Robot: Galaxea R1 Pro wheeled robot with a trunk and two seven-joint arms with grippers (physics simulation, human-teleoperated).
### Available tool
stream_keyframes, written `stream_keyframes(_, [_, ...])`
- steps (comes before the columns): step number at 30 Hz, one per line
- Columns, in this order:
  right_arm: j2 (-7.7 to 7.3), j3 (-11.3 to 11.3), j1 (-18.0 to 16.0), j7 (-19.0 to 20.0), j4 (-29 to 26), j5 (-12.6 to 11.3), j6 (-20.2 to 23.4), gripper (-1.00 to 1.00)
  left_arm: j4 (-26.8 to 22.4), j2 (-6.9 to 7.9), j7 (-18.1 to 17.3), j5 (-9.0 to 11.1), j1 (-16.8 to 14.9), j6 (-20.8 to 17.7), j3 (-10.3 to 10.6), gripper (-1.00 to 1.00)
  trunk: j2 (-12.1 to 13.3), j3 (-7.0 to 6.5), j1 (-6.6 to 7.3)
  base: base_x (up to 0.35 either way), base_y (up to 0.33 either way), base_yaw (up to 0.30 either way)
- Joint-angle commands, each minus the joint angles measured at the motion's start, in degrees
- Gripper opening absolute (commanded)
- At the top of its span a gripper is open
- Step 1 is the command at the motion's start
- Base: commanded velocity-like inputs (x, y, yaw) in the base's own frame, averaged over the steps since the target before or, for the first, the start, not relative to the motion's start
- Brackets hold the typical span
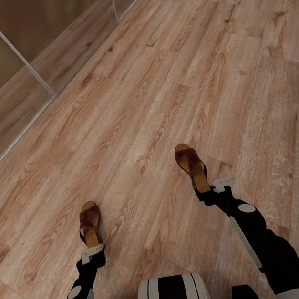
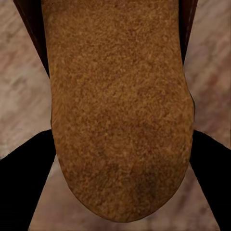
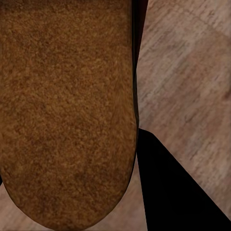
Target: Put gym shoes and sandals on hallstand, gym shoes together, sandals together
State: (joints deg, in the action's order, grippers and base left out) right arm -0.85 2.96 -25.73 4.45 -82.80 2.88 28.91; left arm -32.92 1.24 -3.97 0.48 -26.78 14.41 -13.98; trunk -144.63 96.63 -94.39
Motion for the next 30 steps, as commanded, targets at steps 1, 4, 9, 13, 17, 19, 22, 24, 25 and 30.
stream_keyframes(1, [-0.03,0.03,-0.03,0.12,-0.08,0.11,0.35,-1.0,0.0,-0.03,-0.41,0.08,-0.03,0.14,-0.26,-1.0,-0.01,0.03,0.01,0.0,0.0,0.0])
stream_keyframes(4, [-0.03,0.03,-0.02,0.12,-0.08,0.11,0.35,-1.0,-0.03,-0.01,-0.39,0.12,-0.03,0.12,-0.26,-1.0,-0.01,0.03,0.01,0.0,0.0,0.0])
stream_keyframes(9, [-0.03,0.03,-0.03,0.12,-0.08,0.11,0.35,-1.0,-0.04,-0.01,-0.42,0.13,-0.03,0.17,-0.26,-1.0,-0.01,0.03,0.01,0.0,0.0,0.0])
stream_keyframes(13, [-0.03,0.03,-0.02,0.12,-0.08,0.11,0.35,-1.0,-0.12,-0.01,-0.43,0.15,0.02,0.18,-0.26,-1.0,-0.01,0.03,0.01,0.0,0.0,0.0])
stream_keyframes(17, [-0.03,0.03,-0.02,0.12,-0.08,0.11,0.35,-1.0,-0.13,-0.01,-0.43,0.18,0.05,0.18,-0.26,-1.0,-0.01,0.03,0.01,0.0,0.0,0.0])
stream_keyframes(19, [-0.03,0.03,-0.03,0.12,-0.08,0.11,0.35,-1.0,-0.13,-0.01,-0.43,0.18,0.06,0.18,-0.26,-1.0,-0.01,0.03,0.01,0.0,0.0,0.0])
stream_keyframes(22, [-0.03,0.03,-0.03,0.12,-0.08,0.11,0.35,-1.0,-0.19,-0.07,-0.43,0.16,0.06,0.18,-0.26,-1.0,-0.01,0.03,0.01,0.0,0.0,0.0])
stream_keyframes(24, [-0.03,0.03,-0.02,0.12,-0.01,0.08,0.35,-1.0,-0.21,-0.03,-0.43,0.16,0.1,0.18,-0.26,-1.0,-0.01,0.03,0.01,0.0,0.0,0.0])
stream_keyframes(25, [-0.03,0.03,-0.02,0.12,-0.01,0.09,0.35,-1.0,-0.21,-0.03,-0.43,0.15,0.11,0.18,-0.26,-1.0,-0.01,0.03,0.01,0.0,0.0,0.0])
stream_keyframes(30, [-0.03,0.03,-0.02,0.12,0.01,0.04,0.35,-1.0,-0.22,-0.01,-0.43,0.16,0.14,0.18,-0.26,-1.0,0.03,-0.64,0.09,0.0,0.0,0.0])
